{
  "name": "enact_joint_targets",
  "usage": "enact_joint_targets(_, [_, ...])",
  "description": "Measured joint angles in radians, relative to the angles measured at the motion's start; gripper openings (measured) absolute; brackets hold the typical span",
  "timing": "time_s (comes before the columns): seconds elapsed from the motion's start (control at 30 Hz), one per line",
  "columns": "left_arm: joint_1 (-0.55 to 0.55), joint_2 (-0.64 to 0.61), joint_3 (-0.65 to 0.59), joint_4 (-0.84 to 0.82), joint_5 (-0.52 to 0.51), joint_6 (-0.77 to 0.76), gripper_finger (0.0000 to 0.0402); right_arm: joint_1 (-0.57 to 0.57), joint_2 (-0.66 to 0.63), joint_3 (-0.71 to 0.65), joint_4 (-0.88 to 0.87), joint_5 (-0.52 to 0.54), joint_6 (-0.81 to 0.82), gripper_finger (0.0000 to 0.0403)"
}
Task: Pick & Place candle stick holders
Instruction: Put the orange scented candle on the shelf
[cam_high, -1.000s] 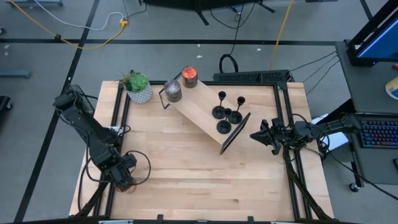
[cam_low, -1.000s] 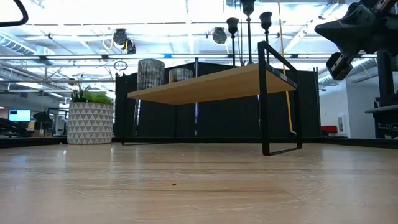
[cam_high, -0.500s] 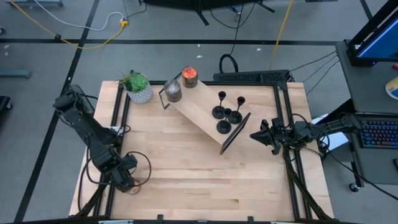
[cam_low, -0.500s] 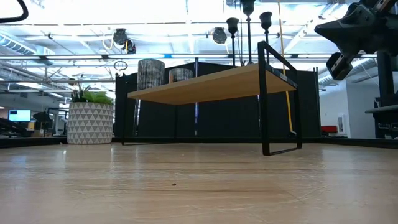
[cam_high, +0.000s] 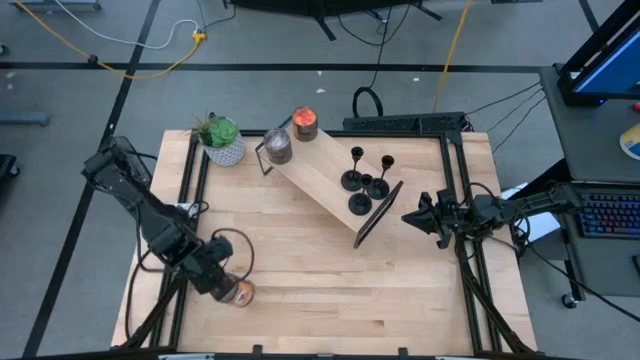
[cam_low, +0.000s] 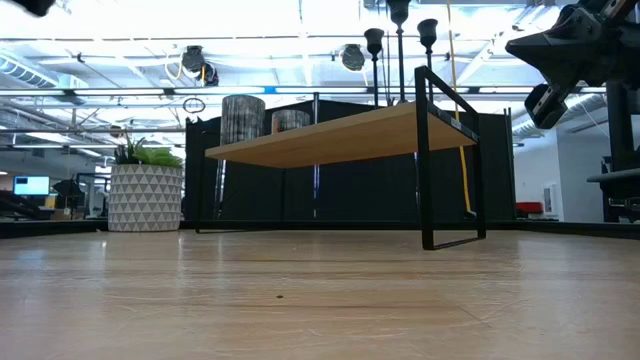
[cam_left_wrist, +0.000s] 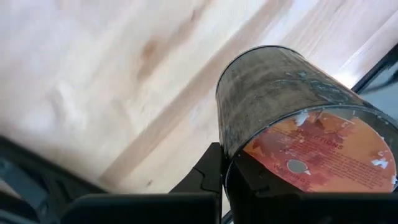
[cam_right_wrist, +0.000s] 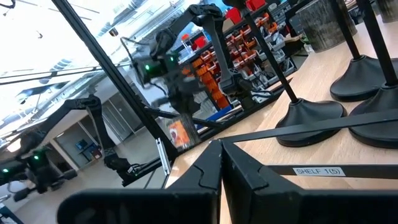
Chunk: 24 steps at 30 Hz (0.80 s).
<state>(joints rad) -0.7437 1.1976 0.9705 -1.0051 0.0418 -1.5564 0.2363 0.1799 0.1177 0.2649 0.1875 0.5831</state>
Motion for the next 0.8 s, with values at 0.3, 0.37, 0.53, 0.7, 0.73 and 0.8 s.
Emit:
enact_joint_targets(0.3, [0.246,0.001,0.217,-0.114,-0.113,0.238,0.0002,0.0,0.0,0.0,0.0,0.0,0.0,0.0002])
enact_joint_targets(0.37, [0.314,0.011,0.268,-0.13,-0.122,0.312,0.0002,0.0,0.0,0.0,0.0,0.0,0.0,0.0002])
enact_joint_targets(0.53, [0.471,0.07,0.398,-0.162,-0.144,0.511,0.0002,0.0,0.0,0.0,0.0,0.0,0.0,0.0002])
enact_joint_targets(0.7, [0.615,0.183,0.549,-0.177,-0.145,0.705,0.0002,0.0,0.0,0.0,0.0,0.001,0.0,0.0002])
enact_joint_targets(0.73, [0.643,0.208,0.582,-0.177,-0.146,0.739,0.0002,0.0,0.0,0.0,0.0,0.001,0.0,0.0002])
enact_joint_targets(0.8, [0.694,0.259,0.644,-0.179,-0.147,0.793,0.0002,0.0,0.0,0.0,0.0,0.001,0.0,0.0002])
